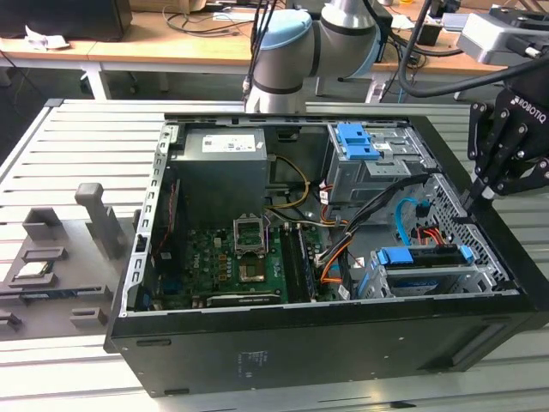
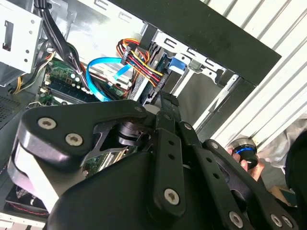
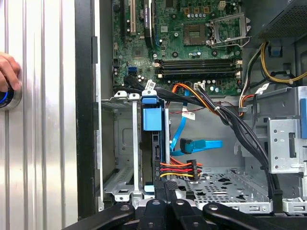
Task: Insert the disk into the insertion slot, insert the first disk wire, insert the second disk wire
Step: 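Insert the second disk wire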
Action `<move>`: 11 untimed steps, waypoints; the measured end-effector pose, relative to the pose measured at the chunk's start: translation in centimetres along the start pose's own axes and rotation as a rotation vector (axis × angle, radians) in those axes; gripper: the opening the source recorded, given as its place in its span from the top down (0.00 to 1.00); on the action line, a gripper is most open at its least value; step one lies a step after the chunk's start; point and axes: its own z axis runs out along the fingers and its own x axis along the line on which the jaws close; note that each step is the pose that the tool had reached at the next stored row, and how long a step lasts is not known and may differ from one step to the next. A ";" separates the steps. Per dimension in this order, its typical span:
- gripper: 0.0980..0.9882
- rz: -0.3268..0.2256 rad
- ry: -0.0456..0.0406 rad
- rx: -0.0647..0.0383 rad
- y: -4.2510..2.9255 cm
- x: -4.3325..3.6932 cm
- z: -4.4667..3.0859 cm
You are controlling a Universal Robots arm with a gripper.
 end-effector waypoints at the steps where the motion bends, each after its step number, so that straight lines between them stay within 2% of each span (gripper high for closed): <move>1: 0.92 0.000 0.0000 0.000 0.00 0.00 0.00; 2: 0.92 0.000 0.0000 0.000 0.00 0.00 -0.01; 4: 0.77 0.000 0.0003 0.000 0.01 -0.06 -0.03; 7: 0.77 0.000 -0.0071 0.000 0.41 -0.76 0.22; 8: 0.77 0.000 -0.0084 0.000 0.68 -0.99 0.35; 9: 0.77 0.000 -0.0084 0.000 1.45 -1.28 0.62; 11: 0.77 -0.001 -0.0087 0.000 2.34 -1.51 0.97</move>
